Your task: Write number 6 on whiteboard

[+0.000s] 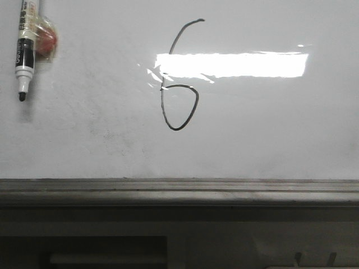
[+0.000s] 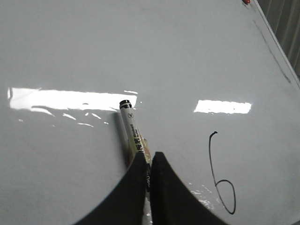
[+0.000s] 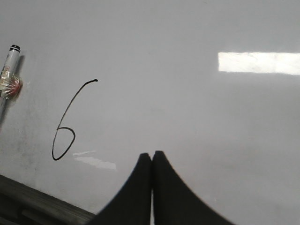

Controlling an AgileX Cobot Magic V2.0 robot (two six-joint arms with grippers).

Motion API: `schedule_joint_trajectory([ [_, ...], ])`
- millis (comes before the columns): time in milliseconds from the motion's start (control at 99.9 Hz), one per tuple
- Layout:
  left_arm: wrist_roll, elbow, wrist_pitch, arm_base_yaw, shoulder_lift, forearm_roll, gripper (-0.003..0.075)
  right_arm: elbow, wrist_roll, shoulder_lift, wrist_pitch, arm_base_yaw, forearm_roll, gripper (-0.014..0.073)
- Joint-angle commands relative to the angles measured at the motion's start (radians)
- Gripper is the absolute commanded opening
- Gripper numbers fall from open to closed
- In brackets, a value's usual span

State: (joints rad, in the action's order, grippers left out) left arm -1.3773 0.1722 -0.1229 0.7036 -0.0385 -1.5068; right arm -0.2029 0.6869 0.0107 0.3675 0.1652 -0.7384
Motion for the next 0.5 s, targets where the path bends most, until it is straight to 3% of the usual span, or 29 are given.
schedule_joint_trajectory([
  [0, 0.063, 0.027, 0.004, -0.004, -0.015, 0.187, -0.0020, -0.025, 0.012, -0.002, -0.070, -0.004, -0.021, -0.0065],
  [80, 0.277, 0.018, -0.005, -0.035, -0.035, 0.452, -0.0020, -0.025, 0.012, -0.002, -0.070, -0.004, -0.021, -0.0065],
  [250, 0.994, -0.012, 0.030, -0.188, -0.059, 1.123, -0.0020, -0.025, 0.012, -0.002, -0.070, -0.004, -0.021, -0.0065],
  [300, 1.143, -0.016, 0.057, -0.238, -0.059, 1.269, -0.0020, -0.025, 0.012, -0.002, -0.070, -0.004, -0.021, -0.0065],
  [370, 1.233, -0.025, 0.076, -0.304, -0.057, 1.356, -0.0020, -0.025, 0.012, -0.002, -0.070, -0.004, -0.021, -0.0065],
  [490, 1.235, -0.043, 0.082, -0.400, -0.034, 1.388, -0.0020, -0.025, 0.012, -0.002, -0.070, -0.004, -0.021, -0.0065],
])
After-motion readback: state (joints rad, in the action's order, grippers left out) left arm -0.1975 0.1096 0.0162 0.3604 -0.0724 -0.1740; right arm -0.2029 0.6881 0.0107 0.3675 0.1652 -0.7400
